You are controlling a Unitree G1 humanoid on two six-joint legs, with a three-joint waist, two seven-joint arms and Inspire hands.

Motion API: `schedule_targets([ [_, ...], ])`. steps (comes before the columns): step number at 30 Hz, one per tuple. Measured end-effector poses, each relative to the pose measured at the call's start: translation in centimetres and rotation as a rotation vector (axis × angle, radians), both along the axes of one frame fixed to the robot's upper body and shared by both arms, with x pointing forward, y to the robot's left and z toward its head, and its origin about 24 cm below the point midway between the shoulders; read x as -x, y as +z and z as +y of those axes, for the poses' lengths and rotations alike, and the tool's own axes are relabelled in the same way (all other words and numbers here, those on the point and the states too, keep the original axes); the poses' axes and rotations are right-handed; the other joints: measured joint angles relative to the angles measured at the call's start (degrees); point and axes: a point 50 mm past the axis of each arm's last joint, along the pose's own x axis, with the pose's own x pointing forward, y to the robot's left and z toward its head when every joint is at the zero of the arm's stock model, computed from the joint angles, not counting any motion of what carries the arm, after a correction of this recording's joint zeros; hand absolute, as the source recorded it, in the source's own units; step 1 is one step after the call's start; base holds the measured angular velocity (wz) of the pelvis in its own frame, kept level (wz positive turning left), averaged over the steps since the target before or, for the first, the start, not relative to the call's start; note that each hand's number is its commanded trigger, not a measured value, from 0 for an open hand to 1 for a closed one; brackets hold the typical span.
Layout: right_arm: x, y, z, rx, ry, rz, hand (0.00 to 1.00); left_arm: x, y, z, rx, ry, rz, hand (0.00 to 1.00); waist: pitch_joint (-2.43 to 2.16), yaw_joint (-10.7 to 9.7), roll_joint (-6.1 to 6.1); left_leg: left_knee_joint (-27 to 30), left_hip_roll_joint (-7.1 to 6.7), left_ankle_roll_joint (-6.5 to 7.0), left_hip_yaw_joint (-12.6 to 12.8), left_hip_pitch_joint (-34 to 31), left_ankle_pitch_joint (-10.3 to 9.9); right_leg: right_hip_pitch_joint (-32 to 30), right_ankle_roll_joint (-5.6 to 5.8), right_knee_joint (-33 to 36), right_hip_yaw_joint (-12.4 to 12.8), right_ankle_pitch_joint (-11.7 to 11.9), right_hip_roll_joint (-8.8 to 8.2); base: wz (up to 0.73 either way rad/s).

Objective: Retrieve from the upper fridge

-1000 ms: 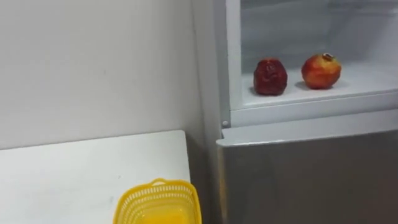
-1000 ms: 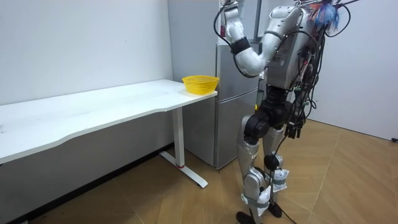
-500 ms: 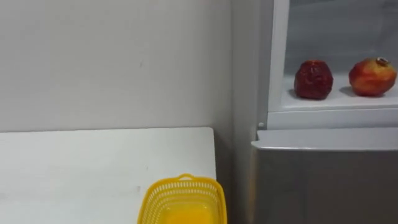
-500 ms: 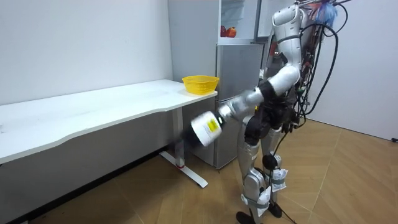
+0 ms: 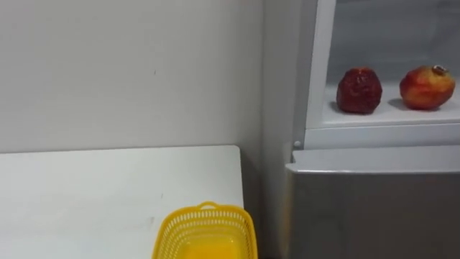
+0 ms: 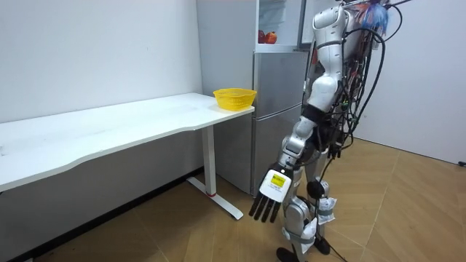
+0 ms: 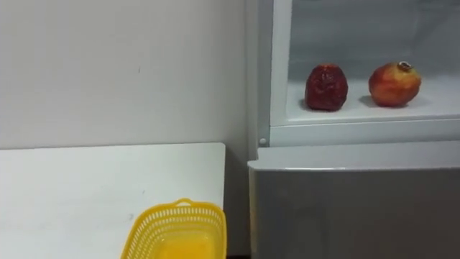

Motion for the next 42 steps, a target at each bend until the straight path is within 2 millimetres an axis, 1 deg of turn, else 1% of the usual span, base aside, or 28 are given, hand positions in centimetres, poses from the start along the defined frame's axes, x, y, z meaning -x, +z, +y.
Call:
schedule_targets([
  [2,0.0,0.0,0.1,-0.006,0.013,0.02,0.0,-0.8,-0.3,-0.6,0.032,-0.125,0.035,0.0,-0.01,-0.93,-0.32,-0.03,-0.03,0.01,0.2,-0.05,0.0,-0.25,0.05,0.06,0.69,-0.05,0.05,-0.1],
  [3,0.1,0.0,0.1,-0.008,0.013,0.021,0.0,-1.4,-0.4,-0.8,0.043,-0.188,0.047,0.0,-0.02,-1.07,-0.53,-0.12,-0.02,0.01,0.44,-0.05,0.0,-0.41,0.06,0.1,1.04,-0.05,0.1,-0.11],
  [4,-0.1,-0.1,0.2,-0.008,0.014,0.019,0.0,-1.8,-0.4,-0.9,0.046,-0.211,0.045,0.0,-0.07,-1.16,-0.68,-0.19,-0.02,0.02,0.56,-0.06,0.01,-0.5,0.07,0.14,1.28,-0.04,0.14,-0.1],
  [5,0.0,-0.1,0.4,-0.011,0.008,0.027,0.0,-2.6,-0.5,-1.1,0.051,-0.246,0.044,0.0,-0.09,-1.55,-1.08,-0.26,-0.03,0.03,0.7,-0.04,0.01,-0.59,0.11,0.16,1.62,-0.02,0.21,-0.07],
  [6,0.0,-0.2,0.6,-0.013,0.004,0.031,0.0,-3.3,-0.5,-1.3,0.06,-0.276,0.037,0.0,-0.03,-2.22,-1.34,-0.26,-0.01,0.04,1.06,-0.04,0.02,-0.6,0.13,0.15,1.7,0.0,0.22,-0.05],
  [7,-0.1,-0.2,0.7,-0.016,0.001,0.028,0.0,-3.6,-0.5,-1.4,0.062,-0.296,0.035,0.0,0.01,-2.5,-1.5,-0.26,0.0,0.04,1.2,-0.02,0.02,-0.63,0.13,0.18,1.84,0.0,0.24,-0.11],
  [9,-0.5,-0.3,1.0,-0.022,0.003,0.012,0.0,-4.9,-0.6,-1.9,0.062,-0.381,0.024,0.0,0.08,-3.04,-1.85,-0.42,0.08,0.05,1.87,-0.05,0.01,-0.95,0.21,0.2,2.44,0.1,0.33,-0.13],
  [11,-0.8,-0.3,1.2,-0.023,0.005,-0.002,0.0,-5.5,-0.6,-2.1,0.068,-0.407,0.01,0.0,0.05,-3.38,-1.92,-0.59,0.08,0.05,2.45,-0.02,0.0,-1.21,0.26,0.27,2.87,0.13,0.36,-0.12],
  [13,-1.4,-0.3,1.3,-0.019,0.011,-0.023,0.0,-6.1,-0.5,-2.3,0.072,-0.429,-0.002,0.0,0.05,-3.71,-1.83,-0.92,0.17,0.06,3.28,-0.01,0.0,-1.91,0.28,0.87,3.88,0.17,0.52,-0.25],
  [17,-2.5,-0.3,1.4,-0.001,0.041,-0.061,0.0,-6.2,-0.5,-2.4,0.07,-0.466,0.008,0.0,0.01,-4.06,-1.91,-1.07,-0.01,0.07,4.66,0.0,0.01,-2.77,0.25,1.5,5.32,0.23,0.67,-0.2],
  [21,-3.6,0.0,1.2,0.028,0.055,-0.116,0.0,-6.3,-0.5,-2.4,0.067,-0.5,0.012,0.0,0.1,-4.4,-1.94,-1.1,-0.02,0.07,4.75,-0.05,0.01,-2.91,0.28,1.37,5.34,0.21,0.61,-0.02],
  [22,-4.3,0.2,1.1,0.041,0.061,-0.15,0.0,-6.4,-0.5,-2.4,0.069,-0.513,0.013,0.0,0.07,-4.32,-2.03,-1.12,-0.02,0.07,4.95,-0.05,0.01,-2.99,0.28,1.06,5.43,0.2,0.62,-0.08],
  [23,-5.6,0.6,1.0,0.05,0.065,-0.214,0.0,-6.4,-0.5,-2.4,0.071,-0.52,0.012,0.0,0.08,-4.17,-2.02,-1.15,0.02,0.07,5.5,-0.14,0.01,-3.34,0.28,1.07,5.65,0.21,0.64,-0.15],
  [24,-6.4,1.0,1.0,0.052,0.06,-0.263,0.0,-6.4,-0.5,-2.4,0.071,-0.524,0.011,0.0,0.07,-4.02,-1.94,-1.18,0.1,0.07,5.86,-0.17,0.01,-3.62,0.22,1.11,5.81,0.3,0.68,-0.21],
  [25,-8.2,1.7,1.1,0.053,0.054,-0.354,0.0,-6.5,-0.5,-2.5,0.071,-0.527,0.009,0.0,0.21,-3.96,-1.82,-1.18,0.29,0.07,6.2,-0.17,0.01,-3.81,0.12,1.09,5.85,0.47,0.72,-0.13],
  [27,-11.1,3.3,1.4,0.044,0.067,-0.522,0.0,-6.8,-0.4,-2.5,0.071,-0.531,-0.006,0.0,0.18,-4.26,-1.9,-1.17,0.49,0.06,6.21,-0.08,0.01,-3.76,0.12,1.1,5.85,0.49,0.72,-0.01],
  [28,-11.7,3.7,1.5,0.041,0.071,-0.561,0.0,-6.9,-0.3,-2.5,0.069,-0.532,-0.015,0.0,0.19,-4.24,-1.9,-1.17,0.54,0.06,6.2,-0.1,0.01,-3.78,0.12,1.1,5.86,0.48,0.73,0.04],
  [29,-12.8,4.7,1.7,0.036,0.074,-0.637,0.0,-7.0,-0.2,-2.5,0.064,-0.536,-0.035,0.0,0.19,-4.09,-1.92,-1.16,0.58,0.06,6.18,-0.11,0.02,-3.79,0.13,1.07,5.93,0.49,0.75,0.0],
  [30,-13.3,5.3,1.8,0.034,0.079,-0.675,0.0,-7.0,-0.1,-2.5,0.062,-0.538,-0.042,0.0,0.19,-4.03,-1.91,-1.13,0.57,0.06,6.17,-0.11,0.02,-3.79,0.14,1.06,6.01,0.5,0.77,0.0],
  [31,-14.3,6.5,2.2,0.03,0.094,-0.753,0.0,-7.0,-0.1,-2.5,0.061,-0.54,-0.049,0.0,0.16,-4.17,-1.92,-1.07,0.55,0.06,6.17,-0.15,0.02,-3.77,0.15,1.02,6.03,0.5,0.76,0.0],
  [32,-15.4,7.8,2.5,0.022,0.105,-0.829,0.0,-6.9,-0.1,-2.5,0.062,-0.541,-0.052,0.0,0.16,-4.64,-1.89,-1.07,0.53,0.06,6.16,-0.2,0.02,-3.73,0.16,1.0,5.98,0.5,0.75,0.0],
  [34,-16.7,9.4,2.8,0.007,0.114,-0.932,0.0,-6.8,0.0,-2.5,0.058,-0.543,-0.06,0.0,0.09,-5.44,-1.95,-1.07,0.44,0.06,6.1,-0.35,0.02,-3.62,0.22,0.99,5.84,0.59,0.78,0.04],
  [35,-17.2,10.1,2.9,-0.002,0.115,-0.976,0.0,-6.8,0.1,-2.4,0.056,-0.545,-0.068,0.0,-0.06,-5.69,-1.94,-1.08,0.25,0.06,6.12,-0.36,0.02,-3.64,0.21,0.97,5.89,0.63,0.82,0.04],
  [37,-17.4,10.4,3.0,-0.012,0.108,-1.001,0.0,-6.7,0.2,-2.3,0.054,-0.546,-0.07,0.0,-0.18,-5.82,-2.05,-1.1,0.27,0.06,6.12,-0.33,0.02,-3.63,0.21,0.98,5.96,0.63,0.83,-0.02],
  [42,-17.6,11.2,3.2,-0.022,0.102,-1.039,0.0,-6.2,0.3,-2.2,0.047,-0.548,-0.075,0.0,-0.19,-6.78,-2.1,-1.17,0.27,0.06,6.18,-0.3,0.02,-3.81,0.26,1.0,6.28,0.66,0.78,-0.03],
])
